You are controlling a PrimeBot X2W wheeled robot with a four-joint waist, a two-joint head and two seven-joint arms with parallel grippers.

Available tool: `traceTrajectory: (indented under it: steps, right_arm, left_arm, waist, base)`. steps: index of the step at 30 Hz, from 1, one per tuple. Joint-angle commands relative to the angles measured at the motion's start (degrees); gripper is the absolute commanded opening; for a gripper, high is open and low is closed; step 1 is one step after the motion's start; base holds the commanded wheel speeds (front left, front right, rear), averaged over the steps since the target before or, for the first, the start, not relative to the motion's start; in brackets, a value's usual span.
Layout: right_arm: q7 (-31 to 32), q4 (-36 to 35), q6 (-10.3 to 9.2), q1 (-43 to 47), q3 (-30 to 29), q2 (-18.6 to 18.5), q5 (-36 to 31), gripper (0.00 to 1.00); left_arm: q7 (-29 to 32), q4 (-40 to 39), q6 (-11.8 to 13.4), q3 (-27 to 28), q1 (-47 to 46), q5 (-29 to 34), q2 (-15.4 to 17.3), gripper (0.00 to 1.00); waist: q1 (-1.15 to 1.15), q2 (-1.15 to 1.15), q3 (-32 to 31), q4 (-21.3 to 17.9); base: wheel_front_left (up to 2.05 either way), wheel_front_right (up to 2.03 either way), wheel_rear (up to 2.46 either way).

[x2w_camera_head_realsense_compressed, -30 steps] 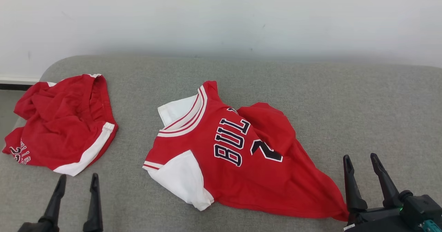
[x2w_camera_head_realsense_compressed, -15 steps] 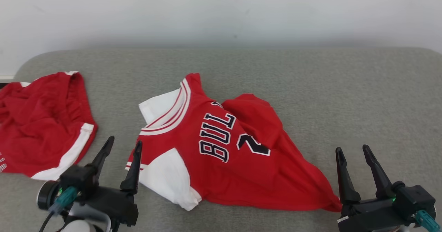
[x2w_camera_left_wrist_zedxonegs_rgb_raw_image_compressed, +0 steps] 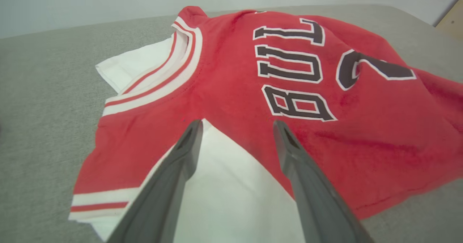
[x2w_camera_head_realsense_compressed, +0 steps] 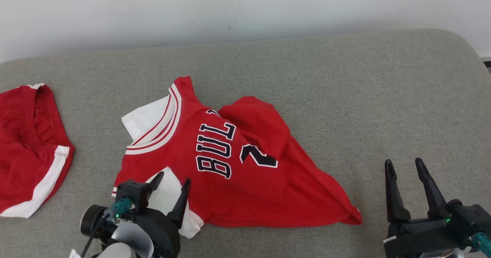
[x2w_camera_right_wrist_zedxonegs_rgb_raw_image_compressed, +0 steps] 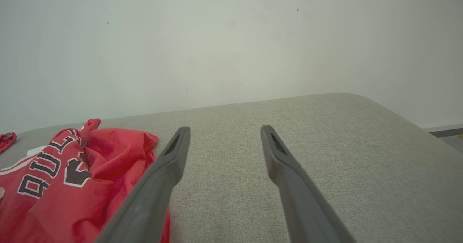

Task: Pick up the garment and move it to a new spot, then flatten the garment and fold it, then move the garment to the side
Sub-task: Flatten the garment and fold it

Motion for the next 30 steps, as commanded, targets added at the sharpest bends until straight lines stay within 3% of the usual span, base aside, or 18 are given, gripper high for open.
traceTrajectory:
  steps: [1, 15, 16, 18, 26, 30]
  right_arm:
    - [-0.02, -0.26, -0.14, 0.51, -0.24, 0.32, -0.21, 1.00]
    - [-0.02, -0.66, -0.14, 0.53, -0.49, 0.68, -0.51, 1.00]
    - [-0.02, -0.69, -0.14, 0.46, -0.48, 0.71, -0.50, 1.00]
    - [-0.02, -0.82, -0.14, 0.46, -0.64, 0.74, -0.47, 1.00]
    - [-0.02, -1.06, -0.14, 2.05, -1.72, 0.93, -0.62, 1.00]
    - [-0.02, -1.07, -0.13, 2.58, -1.82, 0.95, -0.65, 1.00]
  left_arm:
    - [1.02, -0.42, 0.00, -0.64, 0.76, -0.12, -0.38, 1.00]
    - [13.40, -6.73, 2.69, -3.99, 5.79, -0.02, 0.53, 1.00]
    - [13.51, -6.99, 2.90, -3.98, 5.91, -0.25, 0.45, 0.59]
    - [13.46, -7.23, 3.09, -3.91, 6.04, -0.37, 0.52, 0.00]
    - [9.90, -7.95, 4.74, -2.49, 7.24, -1.59, -0.22, 0.00]
    - [6.79, -10.40, 6.87, -0.99, 10.61, -2.79, -1.44, 0.00]
  waist:
    - [-0.01, -0.01, -0.01, -0.05]
    - [-0.01, -0.01, -0.22, 0.33]
    - [-0.01, -0.01, -0.29, 0.32]
    - [-0.01, -0.01, -0.47, 0.37]
    - [-0.01, -0.01, -1.72, 2.96]
    - [-0.01, -0.01, -2.51, 4.93]
  base:
    - [0.00, 0.00, 0.00]
    - [0.00, 0.00, 0.00]
    - [0.00, 0.00, 0.00]
    - [0.00, 0.00, 0.00]
    - [0.00, 0.00, 0.00]
    - [0.00, 0.00, 0.00]
